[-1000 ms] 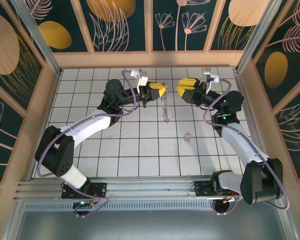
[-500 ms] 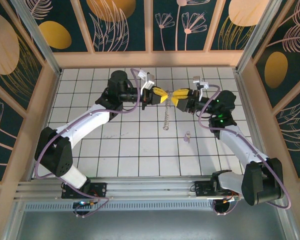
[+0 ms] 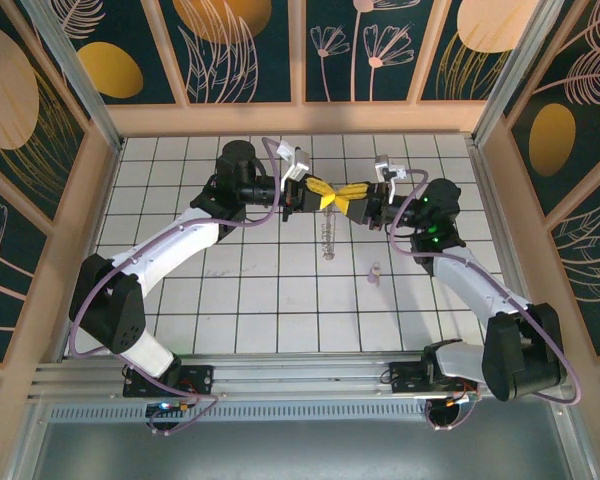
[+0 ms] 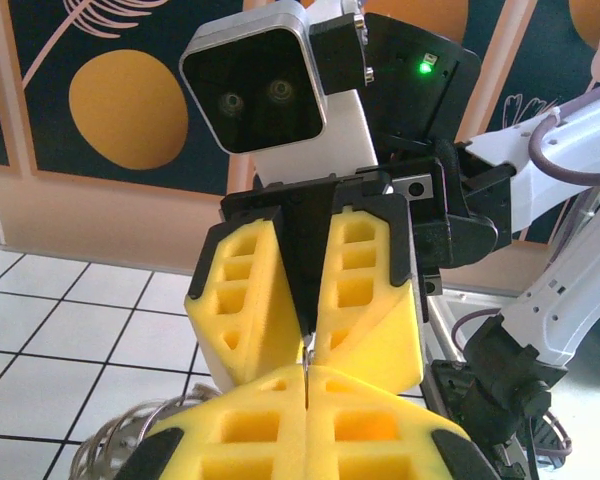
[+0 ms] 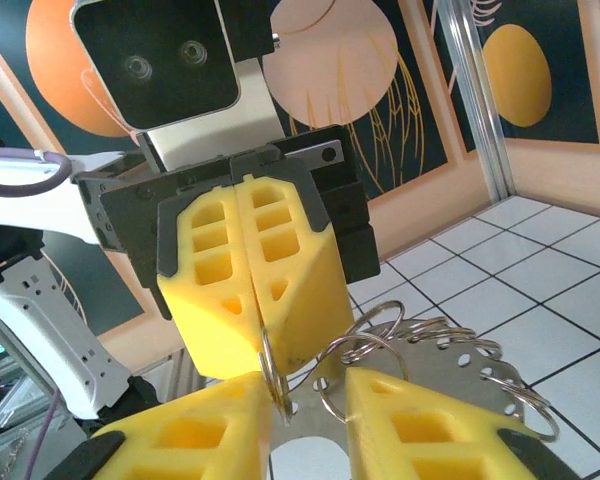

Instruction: Put the keys on the keyring

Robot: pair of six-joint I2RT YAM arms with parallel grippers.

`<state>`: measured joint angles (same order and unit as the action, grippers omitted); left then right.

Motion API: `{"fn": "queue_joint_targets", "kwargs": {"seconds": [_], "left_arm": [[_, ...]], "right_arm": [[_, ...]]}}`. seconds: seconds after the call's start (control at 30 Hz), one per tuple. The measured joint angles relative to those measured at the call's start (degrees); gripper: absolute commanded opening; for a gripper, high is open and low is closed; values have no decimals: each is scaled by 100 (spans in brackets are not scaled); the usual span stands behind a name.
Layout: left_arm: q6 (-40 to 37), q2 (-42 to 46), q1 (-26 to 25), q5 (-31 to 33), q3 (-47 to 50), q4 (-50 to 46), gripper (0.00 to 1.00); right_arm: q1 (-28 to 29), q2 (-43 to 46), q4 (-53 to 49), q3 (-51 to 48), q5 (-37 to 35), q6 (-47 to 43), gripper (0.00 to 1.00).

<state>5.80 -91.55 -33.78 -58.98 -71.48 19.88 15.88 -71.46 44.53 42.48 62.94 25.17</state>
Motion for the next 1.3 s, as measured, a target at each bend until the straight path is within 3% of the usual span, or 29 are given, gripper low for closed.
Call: {"fn": "queue_joint_targets", "kwargs": {"seconds": [0.13,0.3,0.5,0.8,1.0,1.3], "left_arm": [[2,0,2,9,0,2,0],[24,0,0,33,11,63,0],[-101,262,0,444,501,474,0],[-520,763,0,1145,1344,1676,0],[-785,796,0,1353,1519,2214,0],[-1019,848,0,1589,1731,2627,0]], "right_arm": [[4,-9,9,17,15,-55,17],[-7,-7,-35,17,-7,-98,34],[-505,636,-225,-387,-249,-74,38],[-807,1864,-815,-1073,-1827,140,43],[-807,1906,-1239,-1497,-2712,332,43],[-872,1891,-1532,-1764,-3254,439,43]]}}
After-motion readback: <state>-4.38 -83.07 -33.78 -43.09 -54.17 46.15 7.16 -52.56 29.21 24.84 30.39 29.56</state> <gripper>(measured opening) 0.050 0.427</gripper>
